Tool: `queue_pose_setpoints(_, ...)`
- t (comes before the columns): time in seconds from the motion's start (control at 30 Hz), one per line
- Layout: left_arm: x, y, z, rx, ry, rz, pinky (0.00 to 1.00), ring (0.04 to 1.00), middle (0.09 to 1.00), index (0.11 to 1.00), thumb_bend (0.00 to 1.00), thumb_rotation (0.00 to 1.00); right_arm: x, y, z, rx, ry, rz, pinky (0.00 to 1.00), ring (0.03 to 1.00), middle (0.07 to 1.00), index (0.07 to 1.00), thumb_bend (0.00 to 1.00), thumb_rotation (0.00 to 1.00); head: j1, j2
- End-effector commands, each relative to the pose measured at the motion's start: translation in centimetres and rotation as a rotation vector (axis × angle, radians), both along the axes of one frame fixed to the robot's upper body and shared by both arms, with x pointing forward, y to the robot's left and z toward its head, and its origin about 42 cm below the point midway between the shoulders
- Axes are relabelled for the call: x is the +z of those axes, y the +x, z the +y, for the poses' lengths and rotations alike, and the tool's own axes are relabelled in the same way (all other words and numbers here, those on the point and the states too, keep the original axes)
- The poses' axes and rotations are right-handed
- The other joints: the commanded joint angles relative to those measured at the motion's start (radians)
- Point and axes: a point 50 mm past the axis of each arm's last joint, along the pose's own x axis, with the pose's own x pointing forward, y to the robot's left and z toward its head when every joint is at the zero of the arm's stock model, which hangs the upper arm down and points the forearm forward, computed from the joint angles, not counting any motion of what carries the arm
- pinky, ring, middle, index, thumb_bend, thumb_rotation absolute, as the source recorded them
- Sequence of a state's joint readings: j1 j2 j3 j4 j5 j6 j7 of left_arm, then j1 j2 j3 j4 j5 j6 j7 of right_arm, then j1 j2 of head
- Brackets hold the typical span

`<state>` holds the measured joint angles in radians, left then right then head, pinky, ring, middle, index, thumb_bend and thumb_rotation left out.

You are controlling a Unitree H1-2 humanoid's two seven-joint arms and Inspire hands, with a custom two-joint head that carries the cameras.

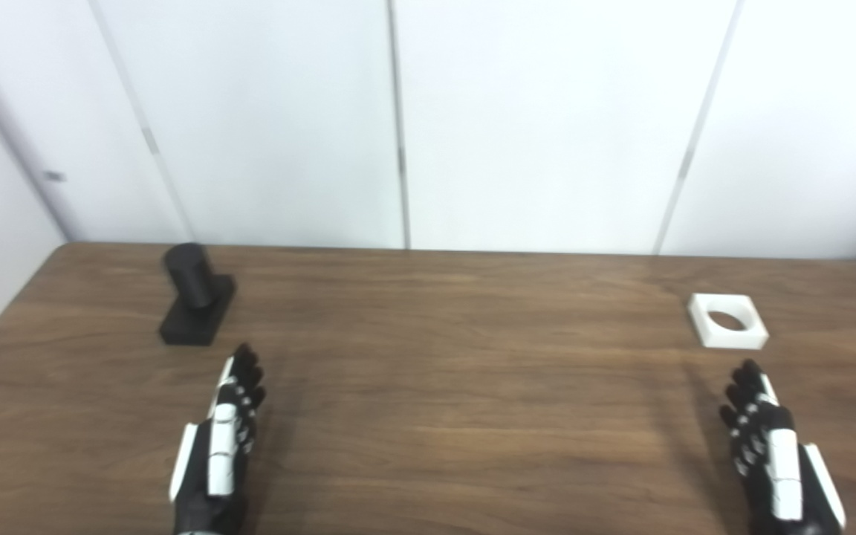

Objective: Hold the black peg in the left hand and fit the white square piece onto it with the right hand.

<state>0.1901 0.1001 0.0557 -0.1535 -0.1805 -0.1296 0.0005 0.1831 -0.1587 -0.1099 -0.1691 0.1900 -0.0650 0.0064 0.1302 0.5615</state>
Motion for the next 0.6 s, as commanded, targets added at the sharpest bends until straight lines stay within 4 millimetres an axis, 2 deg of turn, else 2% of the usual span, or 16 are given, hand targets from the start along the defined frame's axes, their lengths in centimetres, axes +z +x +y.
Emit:
queue_pose_setpoints(0.0,0.6,0.1,-1.5,0.013,-0.016,-0.053,1.00,1.000,0.996,0.982,0.52,1.00,-0.5,-0.2,-0.2,0.012,-0.001,-0.009,1.00,1.000,1.000,1.000,0.60,1.00,0.022,-0.005)
queue_pose_setpoints(0.13,0.5,0.1,-2.1,0.030,-0.011,-0.044,0.98,0.979,0.979,0.965,0.54,0.96,-0.5,-0.3,-0.5,0.017,-0.002,0.001,1.00,1.000,1.000,1.000,0.62,1.00,0.063,-0.016)
queue_pose_setpoints(0.3,0.3,0.1,-2.9,0.047,0.001,-0.043,0.93,0.954,0.967,0.960,0.54,0.95,-0.3,-0.4,-0.7,0.022,0.016,0.002,1.00,1.000,1.000,1.000,0.62,1.00,0.106,-0.051)
queue_pose_setpoints(0.57,-0.2,0.0,-3.5,0.049,-0.002,-0.025,0.94,0.960,0.967,0.948,0.51,0.96,-0.1,-0.4,-0.6,0.032,0.003,-0.009,1.00,1.000,1.000,1.000,0.65,1.00,0.151,-0.099)
